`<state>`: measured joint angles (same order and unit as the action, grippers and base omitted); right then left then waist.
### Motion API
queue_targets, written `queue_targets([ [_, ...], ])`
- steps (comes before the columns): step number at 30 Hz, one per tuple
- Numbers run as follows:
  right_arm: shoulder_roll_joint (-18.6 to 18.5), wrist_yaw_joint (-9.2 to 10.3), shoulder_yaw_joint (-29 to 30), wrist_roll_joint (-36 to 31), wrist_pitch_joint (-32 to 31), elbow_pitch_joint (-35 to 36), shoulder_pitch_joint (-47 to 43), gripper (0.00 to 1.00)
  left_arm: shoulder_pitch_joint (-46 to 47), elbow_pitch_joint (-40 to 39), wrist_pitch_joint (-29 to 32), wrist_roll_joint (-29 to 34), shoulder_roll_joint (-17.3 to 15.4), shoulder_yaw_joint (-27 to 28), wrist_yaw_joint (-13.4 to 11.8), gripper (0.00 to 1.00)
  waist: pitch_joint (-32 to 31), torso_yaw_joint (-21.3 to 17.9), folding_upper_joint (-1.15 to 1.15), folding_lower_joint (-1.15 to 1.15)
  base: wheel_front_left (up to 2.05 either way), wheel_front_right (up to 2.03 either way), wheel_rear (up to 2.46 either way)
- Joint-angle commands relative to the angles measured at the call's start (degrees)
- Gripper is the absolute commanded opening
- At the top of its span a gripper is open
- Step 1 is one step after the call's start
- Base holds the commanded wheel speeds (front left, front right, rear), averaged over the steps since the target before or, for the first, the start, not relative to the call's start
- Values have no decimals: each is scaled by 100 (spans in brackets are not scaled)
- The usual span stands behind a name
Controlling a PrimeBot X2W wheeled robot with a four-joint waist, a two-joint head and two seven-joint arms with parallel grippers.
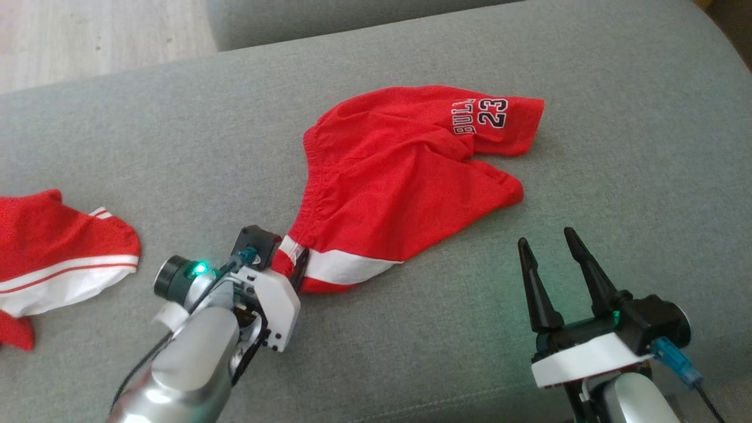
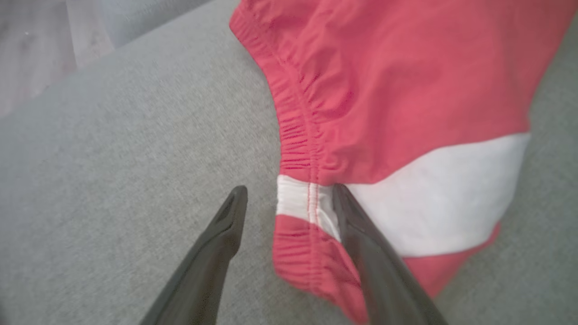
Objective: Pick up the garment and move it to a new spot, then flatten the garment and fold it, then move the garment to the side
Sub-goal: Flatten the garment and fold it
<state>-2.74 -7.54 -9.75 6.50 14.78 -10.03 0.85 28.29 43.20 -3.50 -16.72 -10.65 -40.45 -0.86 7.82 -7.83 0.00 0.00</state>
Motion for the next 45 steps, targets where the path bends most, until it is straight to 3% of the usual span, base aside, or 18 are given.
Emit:
queue_targets([
  [1,-14,5,-90,-4,22,179,201,100,310,-21,133,7,-183,139,77,100,29,-43,0,0,0,0,0],
  [8,-14,5,-86,28,22,201,192,100,308,-80,517,-58,-278,82,144,100,34,-79,0,0,0,0,0],
  [10,-14,5,-90,48,22,204,182,100,245,-184,668,-106,-320,85,136,86,25,-71,0,0,0,0,0],
  [12,-14,5,-87,60,22,207,165,100,163,-306,854,-193,-340,104,130,53,13,-50,0,0,0,0,0],
  [14,-14,5,-91,66,22,204,147,100,77,-456,1030,-267,-365,115,117,33,-4,-29,0,0,0,0,0],
  [16,-14,5,-95,65,22,198,136,100,-23,-658,1159,-363,-378,143,105,0,-22,-8,0,0,0,0,0],
  [22,-14,5,-75,50,22,192,97,100,-407,-1590,925,-641,-468,391,-79,0,-120,85,0,0,0,0,0],
  [24,-14,5,-94,41,22,165,58,100,-619,-1933,795,-908,-431,537,-33,0,-179,135,0,0,0,0,0],
  [28,-14,5,-141,7,22,112,-50,100,-1159,-2685,601,-1767,-290,965,186,0,-337,237,0,0,0,0,0],
  [35,-27,5,-150,-35,22,74,-210,100,-2382,-4040,275,-3638,20,2082,337,0,-507,500,0,0,0,0,0],
  [40,-107,5,-239,39,22,-162,-288,100,-2810,-4160,-6,-3958,-134,2610,286,0,-548,756,0,0,0,0,0],
  [45,-229,5,-640,327,22,-948,-158,100,-2734,-3865,-130,-3889,-200,2659,350,0,-501,963,0,0,0,0,0],
])
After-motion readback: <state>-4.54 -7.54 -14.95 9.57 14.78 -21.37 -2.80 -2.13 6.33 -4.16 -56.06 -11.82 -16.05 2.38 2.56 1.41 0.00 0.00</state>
